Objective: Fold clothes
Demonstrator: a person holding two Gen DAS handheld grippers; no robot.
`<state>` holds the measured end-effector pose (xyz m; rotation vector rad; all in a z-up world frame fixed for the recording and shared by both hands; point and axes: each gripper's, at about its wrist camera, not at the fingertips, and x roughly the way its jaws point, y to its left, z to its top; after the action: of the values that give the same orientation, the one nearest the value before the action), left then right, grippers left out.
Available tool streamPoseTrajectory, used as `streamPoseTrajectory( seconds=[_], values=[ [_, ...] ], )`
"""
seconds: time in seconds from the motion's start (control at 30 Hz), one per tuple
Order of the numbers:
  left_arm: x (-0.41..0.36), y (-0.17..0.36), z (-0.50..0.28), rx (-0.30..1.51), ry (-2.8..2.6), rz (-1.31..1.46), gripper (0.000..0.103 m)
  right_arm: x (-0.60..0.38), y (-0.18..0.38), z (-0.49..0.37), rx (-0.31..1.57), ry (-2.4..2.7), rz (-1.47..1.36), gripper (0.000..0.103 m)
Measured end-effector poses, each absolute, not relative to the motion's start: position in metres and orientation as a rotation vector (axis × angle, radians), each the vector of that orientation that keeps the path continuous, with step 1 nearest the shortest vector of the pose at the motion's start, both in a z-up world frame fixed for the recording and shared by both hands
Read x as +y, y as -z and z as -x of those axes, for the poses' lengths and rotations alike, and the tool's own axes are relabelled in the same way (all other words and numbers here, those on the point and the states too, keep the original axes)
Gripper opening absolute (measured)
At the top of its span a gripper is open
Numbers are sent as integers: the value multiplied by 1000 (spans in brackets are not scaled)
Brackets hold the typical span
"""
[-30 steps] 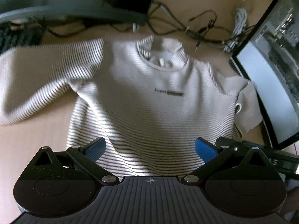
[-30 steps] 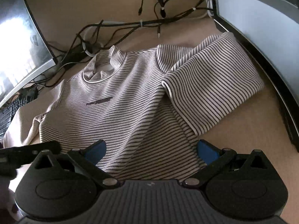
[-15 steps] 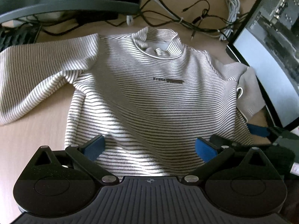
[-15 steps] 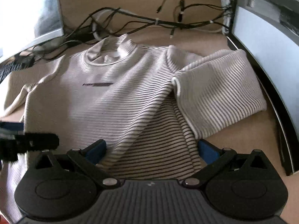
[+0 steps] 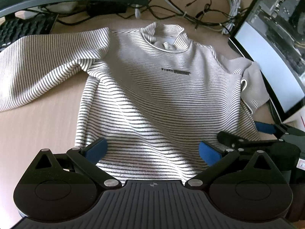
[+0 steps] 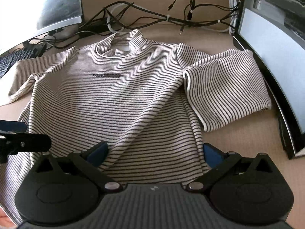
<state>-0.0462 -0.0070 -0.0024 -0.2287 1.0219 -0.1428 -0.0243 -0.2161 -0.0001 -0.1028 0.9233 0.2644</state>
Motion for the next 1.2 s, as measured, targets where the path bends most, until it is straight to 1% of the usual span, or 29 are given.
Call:
streamPoseTrajectory(
  seconds=[0.13, 0.23, 0.3, 0.37, 0.4, 0.43, 0.53, 0.57, 0.67, 0.77, 0.83, 1.03, 1.2],
  values=[
    [-2, -5, 46, 1013, 135, 243, 103, -221, -13, 30, 880, -248, 93, 103],
    [3, -24, 36, 918, 158, 253, 103, -226, -30, 32, 803, -255, 69, 103],
    [3, -29, 23, 886, 191, 255, 103, -227, -36, 30, 773, -269, 51, 103],
    [3, -30, 10, 873, 221, 262, 103, -228, -36, 24, 775, -287, 26, 98],
    [4, -25, 2, 889, 229, 279, 103, -227, -35, 20, 787, -302, 11, 91],
    [5, -20, -4, 909, 230, 298, 103, -226, -32, 17, 802, -319, 0, 89],
    [8, -4, -16, 976, 207, 359, 103, -222, -19, 10, 875, -382, -33, 73],
    [10, 1, -17, 991, 195, 370, 103, -220, -15, 9, 898, -400, -41, 72],
    [13, 6, -12, 983, 199, 385, 103, -210, -10, 4, 916, -420, -22, 74],
    [16, 7, -10, 982, 201, 405, 103, -195, -11, -2, 917, -437, -5, 78],
    [19, 7, -8, 978, 192, 408, 103, -186, -12, -2, 914, -449, 17, 82],
    [25, 7, -2, 967, 164, 412, 103, -178, -9, -5, 903, -487, 49, 83],
    [16, 7, 1, 957, 157, 351, 103, -186, -9, 3, 904, -481, 82, 83]
  ],
)
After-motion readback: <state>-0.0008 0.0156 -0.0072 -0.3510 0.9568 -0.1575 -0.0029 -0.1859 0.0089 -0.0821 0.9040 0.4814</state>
